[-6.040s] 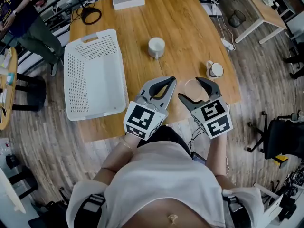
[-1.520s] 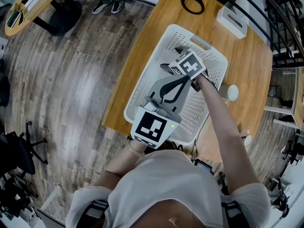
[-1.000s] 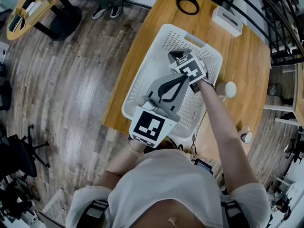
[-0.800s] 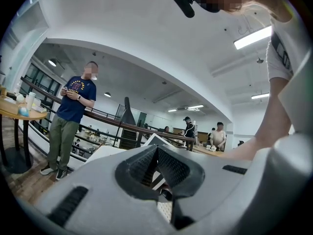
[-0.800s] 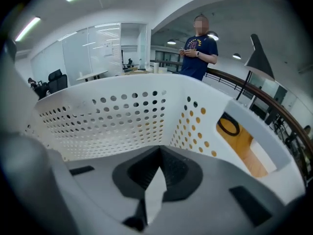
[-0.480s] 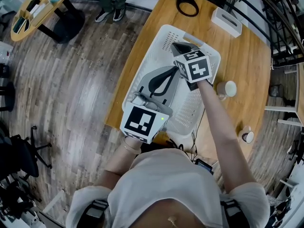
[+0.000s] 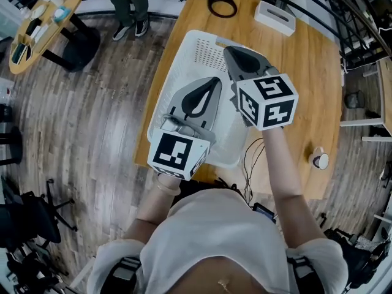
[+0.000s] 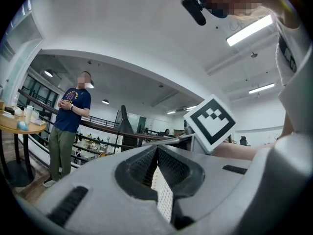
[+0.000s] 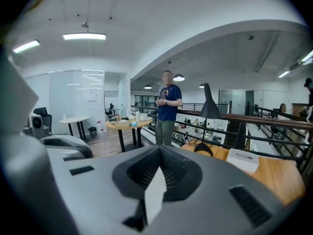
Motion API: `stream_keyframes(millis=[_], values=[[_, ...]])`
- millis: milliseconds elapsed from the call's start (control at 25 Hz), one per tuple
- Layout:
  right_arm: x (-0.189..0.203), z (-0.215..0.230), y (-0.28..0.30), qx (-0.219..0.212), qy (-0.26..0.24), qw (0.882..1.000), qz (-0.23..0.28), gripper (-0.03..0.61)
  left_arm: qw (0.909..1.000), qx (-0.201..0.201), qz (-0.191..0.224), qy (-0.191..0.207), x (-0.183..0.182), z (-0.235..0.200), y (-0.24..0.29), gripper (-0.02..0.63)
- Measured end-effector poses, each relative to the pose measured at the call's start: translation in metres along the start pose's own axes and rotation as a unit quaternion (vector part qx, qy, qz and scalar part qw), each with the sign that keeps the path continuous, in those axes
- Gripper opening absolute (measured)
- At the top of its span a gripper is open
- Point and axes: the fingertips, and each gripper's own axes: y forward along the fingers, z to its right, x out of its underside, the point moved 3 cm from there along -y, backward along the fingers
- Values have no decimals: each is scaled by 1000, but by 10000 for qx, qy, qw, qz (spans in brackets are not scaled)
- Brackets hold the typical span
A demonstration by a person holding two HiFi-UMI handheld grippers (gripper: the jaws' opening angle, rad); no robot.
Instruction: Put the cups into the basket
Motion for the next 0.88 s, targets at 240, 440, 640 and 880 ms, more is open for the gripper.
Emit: stream_keyframes(millis=[240,440,640,880], values=[[1,0,-56,481,-108,9982,340,11,9996,294,-27,6,4,30,8,8],[11,10,-100,915,-13,9944,532,11,9978,659,-44,60,9,61,16,8],[22,21,-147,1451,96,9866,745,11,9940,1084,-112,18,15,102,22,8],[41,34,-200,2124,261,9719,985,11,9875,1565,-157,37,20,146,29,8]])
